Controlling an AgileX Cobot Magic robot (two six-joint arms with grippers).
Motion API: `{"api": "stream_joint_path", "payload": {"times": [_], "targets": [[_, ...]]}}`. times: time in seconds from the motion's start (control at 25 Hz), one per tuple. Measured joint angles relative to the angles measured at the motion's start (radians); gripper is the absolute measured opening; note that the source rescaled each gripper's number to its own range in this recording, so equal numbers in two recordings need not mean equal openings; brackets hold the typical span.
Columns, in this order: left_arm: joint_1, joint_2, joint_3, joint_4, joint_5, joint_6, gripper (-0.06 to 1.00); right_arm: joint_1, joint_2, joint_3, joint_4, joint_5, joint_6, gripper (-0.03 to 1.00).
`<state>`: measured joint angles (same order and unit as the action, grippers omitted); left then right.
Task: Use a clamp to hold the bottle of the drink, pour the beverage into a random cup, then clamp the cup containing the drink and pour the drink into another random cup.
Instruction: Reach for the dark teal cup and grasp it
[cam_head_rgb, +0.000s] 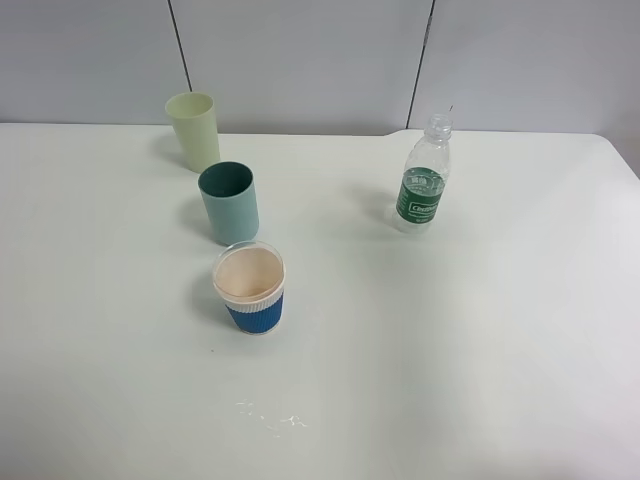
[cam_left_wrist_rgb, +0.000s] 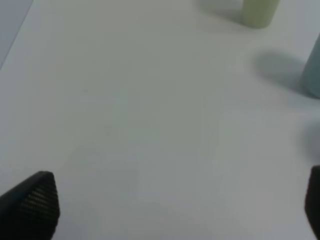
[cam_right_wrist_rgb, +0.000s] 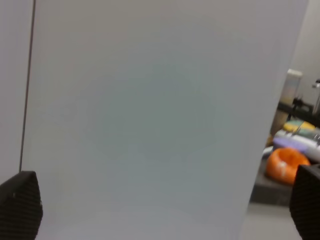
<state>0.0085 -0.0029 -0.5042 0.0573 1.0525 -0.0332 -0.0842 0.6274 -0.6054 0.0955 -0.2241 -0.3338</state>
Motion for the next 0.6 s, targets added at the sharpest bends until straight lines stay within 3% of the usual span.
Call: {"api": "stream_joint_path", "payload": {"times": [0.28,0.6], "targets": [[0.0,0.0,0.0,0.001,0.0,0.0,1.0,-0.001,-0.277,-0.001,0.0,0.074,-0.001,0.99],[0.0,0.0,0.0,0.001,0.0,0.0,1.0,-0.001,-0.494,-0.001,-0.042,0.393,0.03,0.99]]}}
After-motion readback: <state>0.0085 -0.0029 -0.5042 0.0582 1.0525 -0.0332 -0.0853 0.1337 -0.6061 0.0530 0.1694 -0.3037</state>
